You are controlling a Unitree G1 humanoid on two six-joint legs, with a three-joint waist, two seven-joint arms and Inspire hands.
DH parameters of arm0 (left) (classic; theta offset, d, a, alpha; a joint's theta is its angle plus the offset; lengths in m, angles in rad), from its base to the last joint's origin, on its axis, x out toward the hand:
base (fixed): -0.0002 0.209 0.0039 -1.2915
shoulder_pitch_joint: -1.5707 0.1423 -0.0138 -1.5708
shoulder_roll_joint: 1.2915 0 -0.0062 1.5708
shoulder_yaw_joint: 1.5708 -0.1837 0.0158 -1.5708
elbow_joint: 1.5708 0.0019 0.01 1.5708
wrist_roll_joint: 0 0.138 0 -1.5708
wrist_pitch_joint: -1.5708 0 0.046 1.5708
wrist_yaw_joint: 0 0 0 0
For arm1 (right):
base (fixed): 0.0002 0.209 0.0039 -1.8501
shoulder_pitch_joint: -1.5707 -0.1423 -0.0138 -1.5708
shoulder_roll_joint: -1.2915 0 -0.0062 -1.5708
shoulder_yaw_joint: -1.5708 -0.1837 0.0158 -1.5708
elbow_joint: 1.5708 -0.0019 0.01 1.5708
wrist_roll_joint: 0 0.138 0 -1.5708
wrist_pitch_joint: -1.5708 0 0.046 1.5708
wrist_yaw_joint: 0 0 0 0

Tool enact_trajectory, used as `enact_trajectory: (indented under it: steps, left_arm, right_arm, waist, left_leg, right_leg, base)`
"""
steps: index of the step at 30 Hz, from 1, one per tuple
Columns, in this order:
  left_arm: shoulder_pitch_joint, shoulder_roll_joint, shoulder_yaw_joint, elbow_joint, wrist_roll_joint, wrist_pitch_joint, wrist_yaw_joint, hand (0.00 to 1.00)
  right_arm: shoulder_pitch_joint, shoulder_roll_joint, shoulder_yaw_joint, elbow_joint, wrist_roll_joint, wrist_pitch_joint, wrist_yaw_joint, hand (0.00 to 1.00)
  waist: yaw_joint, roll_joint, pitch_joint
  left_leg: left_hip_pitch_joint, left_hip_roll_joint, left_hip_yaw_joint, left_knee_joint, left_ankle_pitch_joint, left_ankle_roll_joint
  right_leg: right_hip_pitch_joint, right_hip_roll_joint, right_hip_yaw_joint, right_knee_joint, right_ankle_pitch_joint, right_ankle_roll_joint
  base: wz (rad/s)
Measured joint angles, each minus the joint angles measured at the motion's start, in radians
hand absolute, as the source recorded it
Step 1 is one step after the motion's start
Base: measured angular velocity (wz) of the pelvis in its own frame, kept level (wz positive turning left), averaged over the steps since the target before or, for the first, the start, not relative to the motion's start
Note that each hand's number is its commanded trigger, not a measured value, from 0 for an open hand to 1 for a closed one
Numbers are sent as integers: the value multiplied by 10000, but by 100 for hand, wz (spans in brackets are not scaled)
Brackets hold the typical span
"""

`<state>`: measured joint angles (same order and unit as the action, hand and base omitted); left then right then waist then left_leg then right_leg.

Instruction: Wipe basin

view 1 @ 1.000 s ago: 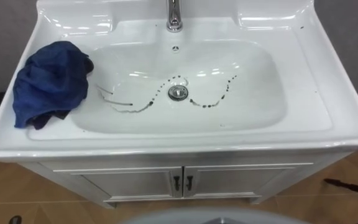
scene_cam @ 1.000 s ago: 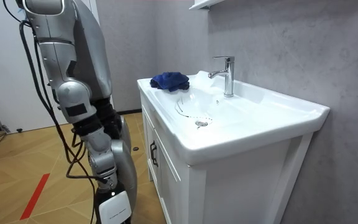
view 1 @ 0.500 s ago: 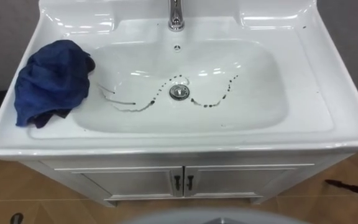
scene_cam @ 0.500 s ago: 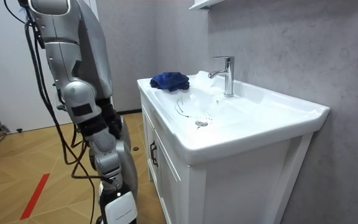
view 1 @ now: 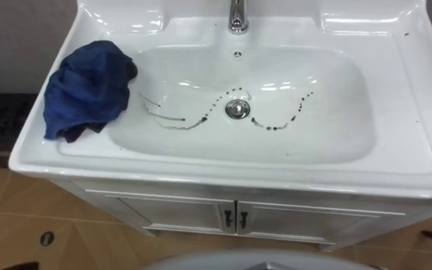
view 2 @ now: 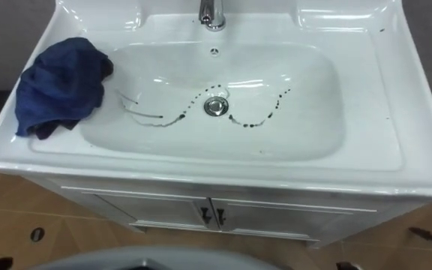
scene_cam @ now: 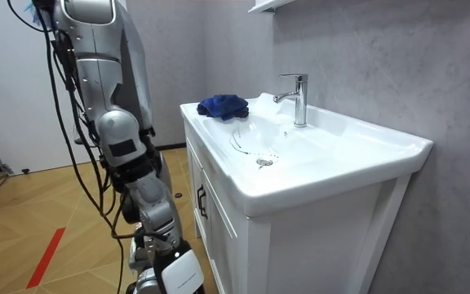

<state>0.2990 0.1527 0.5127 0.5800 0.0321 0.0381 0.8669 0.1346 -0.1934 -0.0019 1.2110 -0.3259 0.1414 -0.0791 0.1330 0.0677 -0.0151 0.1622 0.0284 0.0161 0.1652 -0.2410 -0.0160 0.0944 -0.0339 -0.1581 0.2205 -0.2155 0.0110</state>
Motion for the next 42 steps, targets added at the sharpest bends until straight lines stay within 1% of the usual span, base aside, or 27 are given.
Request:
enact_trajectory:
  steps: [2, 3, 5, 6, 7, 8, 9, 11, 12, 13, 14, 15, 17, 19, 20, 21, 23, 24, 25, 26, 28, 31, 33, 35, 40, 41, 42]
  left_arm:
    - [-127, 103, 260, -691, 60, -237, 568, 0]
    - [-179, 153, 303, -841, 60, -244, 680, 0]
    - [-235, 344, 362, -1715, 44, -262, 1012, 0]
    - [-236, 410, 382, -1901, 44, -299, 1092, 0]
    - [-247, 604, 439, -2130, 45, -418, 1240, 0]
    - [-258, 723, 460, -2203, 45, -442, 1310, 0]
    - [-332, 884, 578, -2438, 58, -448, 1422, 0]
    - [-473, 1020, 772, -2854, 101, -472, 1650, 0]
    - [-546, 1178, 774, -3020, 182, -493, 1829, 0]
    - [-589, 1285, 774, -3335, 245, -532, 1931, 0]
    - [-645, 1323, 781, -3517, 313, -543, 1944, 0]
    - [-720, 1348, 839, -3925, 630, -587, 1967, 0]
    - [-952, 1410, 959, -4777, 1118, -713, 2082, 0]
    - [-1332, 1489, 1154, -5187, 1613, -728, 2114, 0]
    - [-1431, 1518, 1214, -5309, 1825, -728, 2120, 0]
    - [-1557, 1558, 1225, -5606, 2201, -726, 2127, 0]
    - [-1571, 1634, 1134, -6056, 2737, -739, 2125, 0]
    - [-1563, 1673, 1086, -6253, 2946, -746, 2119, 0]
    - [-1555, 1674, 1084, -6378, 3109, -746, 2119, 0]
    - [-1558, 1674, 1071, -6389, 3206, -749, 2117, 0]
    - [-1560, 1673, 825, -6458, 3305, -747, 2075, 0]
    - [-1560, 1672, 160, -6982, 3343, -751, 1813, 0]
    - [-1558, 1671, -136, -7269, 3345, -789, 1631, 0]
    - [-1552, 1669, -357, -7413, 3391, -810, 1456, 0]
    - [-1542, 1658, -1228, -7452, 4180, -807, 897, 0]
    - [-1548, 1654, -1298, -7459, 4277, -805, 810, 0]
    - [-1549, 1650, -1414, -7482, 4719, -802, 657, 0]
  right_arm:
    - [26, 2, 3, -152, -74, -103, -103, 0]
    - [30, 4, 11, -155, -72, -122, -118, 0]
    - [125, 6, 91, -411, -8, -91, -139, 0]
    - [176, 3, 87, -477, 9, -102, -160, 0]
    - [244, -2, 92, -494, 17, -152, -205, 0]
    - [266, -2, 93, -474, 16, -186, -215, 0]
    - [315, -1, 105, -448, 25, -209, -264, 0]
    - [409, -10, 112, -442, 25, -196, -305, 0]
    - [442, -15, 122, -422, 57, -192, -304, 0]
    - [437, -14, 215, -355, 80, -211, -303, 0]
    - [438, -12, 246, -319, 81, -222, -294, 0]
    - [438, -12, 270, -309, 71, -224, -275, 0]
    - [429, -12, 280, -305, 37, -255, -257, 0]
    - [428, -16, 263, -313, 20, -323, -210, 0]
    - [434, -24, 262, -311, 26, -331, -191, 0]
    - [447, -34, 262, -260, 31, -352, -165, 0]
    - [448, -36, 266, -163, 81, -424, -159, 0]
    - [445, -35, 283, -96, 90, -442, -157, 0]
    - [444, -35, 282, -97, 88, -467, -155, 0]
    - [450, -35, 287, -83, 84, -479, -154, 0]
    - [431, -34, 378, -47, 74, -506, -97, 0]
    - [411, -33, 572, -42, 61, -612, -22, 0]
    - [418, -32, 578, -36, 9, -628, 98, 0]
    - [425, -33, 582, -30, 26, -622, 224, 0]
    - [391, -28, 585, -15, 19, -565, 735, 0]
    - [416, -27, 576, 1, 19, -569, 773, 0]
    - [398, -18, 571, 48, 17, -574, 819, 0]
  waist:
    - [104, 22, -8]
    - [111, 13, -3]
    - [159, 43, -14]
    - [160, 50, -18]
    - [159, 78, -25]
    - [144, 104, -31]
    - [127, 154, -28]
    - [126, 266, -24]
    - [104, 355, -19]
    - [82, 384, 4]
    - [93, 422, -5]
    - [84, 420, 29]
    - [60, 460, 25]
    - [74, 428, 12]
    - [73, 475, 22]
    - [33, 472, 30]
    - [-38, 471, 36]
    - [-175, 457, 53]
    - [-231, 467, 119]
    - [-281, 486, 141]
    - [-479, 472, 145]
    - [-526, 402, 171]
    - [-573, 355, 174]
    - [-681, 286, 157]
    - [-1043, 162, 137]
    - [-1127, 159, 137]
    - [-1278, 149, 142]
  left_leg:
    - [-4, -9, 16, 14, 3, 5]
    - [-6, -10, 17, 15, 3, 5]
    - [-32, -14, 18, 46, 3, 5]
    - [-31, -15, 18, 45, 3, 5]
    - [-24, -14, 17, 44, 3, 6]
    - [-19, -14, 16, 44, 3, 5]
    - [-1, -13, 25, 35, 2, 6]
    - [15, -13, 65, 20, 0, 9]
    - [24, -16, 70, 6, -1, 10]
    - [26, -17, 76, 2, -1, 10]
    - [29, -17, 91, 1, -1, 10]
    - [28, -17, 119, -3, -1, 10]
    - [-39, -18, 160, -1, -1, 11]
    - [-119, -19, 174, 16, 7, 17]
    - [-112, -19, 182, 20, 8, 18]
    - [-88, -21, 187, 40, 8, 18]
    - [-35, -28, 187, 25, 8, 18]
    - [-9, -30, 185, 19, 8, 18]
    - [44, -34, 183, 16, 8, 18]
    - [63, -36, 182, 19, 8, 18]
    - [66, -49, 155, 21, 8, 18]
    - [52, -45, 177, 26, 8, 18]
    - [65, -40, 234, 26, 8, 18]
    - [68, -40, 252, 27, 8, 18]
    - [71, -41, 336, 25, 8, 18]
    - [75, -40, 359, 34, 8, 18]
    - [71, -40, 367, 39, 8, 18]
  right_leg:
    - [-40, -20, 0, 2, -11, 3]
    - [-50, -23, -2, 13, -14, 4]
    - [-74, -24, 5, 27, -14, 4]
    - [-75, -22, 17, 28, -14, 4]
    - [-69, -20, 21, 33, -14, 3]
    - [-68, -14, 36, 32, -12, 2]
    - [-69, 1, 99, 36, -7, 5]
    - [-78, 3, 147, 45, -1, 11]
    - [-80, 1, 153, 50, 1, 13]
    - [-90, 1, 163, 63, 0, 13]
    - [-95, 4, 175, 62, 0, 13]
    - [-120, 4, 187, 76, 0, 13]
    - [-271, 4, 258, 160, -1, 13]
    - [-344, 3, 270, 175, 0, 11]
    - [-335, 4, 275, 175, 0, 11]
    - [-274, 0, 272, 161, 1, 13]
    - [-229, -11, 268, 162, 0, 14]
    - [-179, -17, 253, 165, -1, 16]
    - [-104, -26, 239, 156, -6, 23]
    - [-81, -31, 238, 151, -10, 29]
    - [-60, -45, 201, 56, -18, 42]
    - [-80, -38, 219, 24, 4, 50]
    - [-97, -23, 294, 24, 14, 51]
    - [-106, -7, 360, 19, 15, 53]
    - [-134, 20, 517, 22, 17, 56]
    - [-137, 18, 526, 25, 18, 56]
    - [-135, 10, 515, 26, 18, 57]
  base:
    - [0]
    - [0]
    - [0]
    - [0]
    - [0]
    - [-3]
    - [-4]
    - [-6]
    - [-5]
    - [-4]
    - [-4]
    - [-8]
    - [-9]
    - [-2]
    - [0]
    - [0]
    - [0]
    - [3]
    - [3]
    - [4]
    - [4]
    - [-1]
    - [-9]
    - [-8]
    - [-5]
    - [-7]
    - [-3]
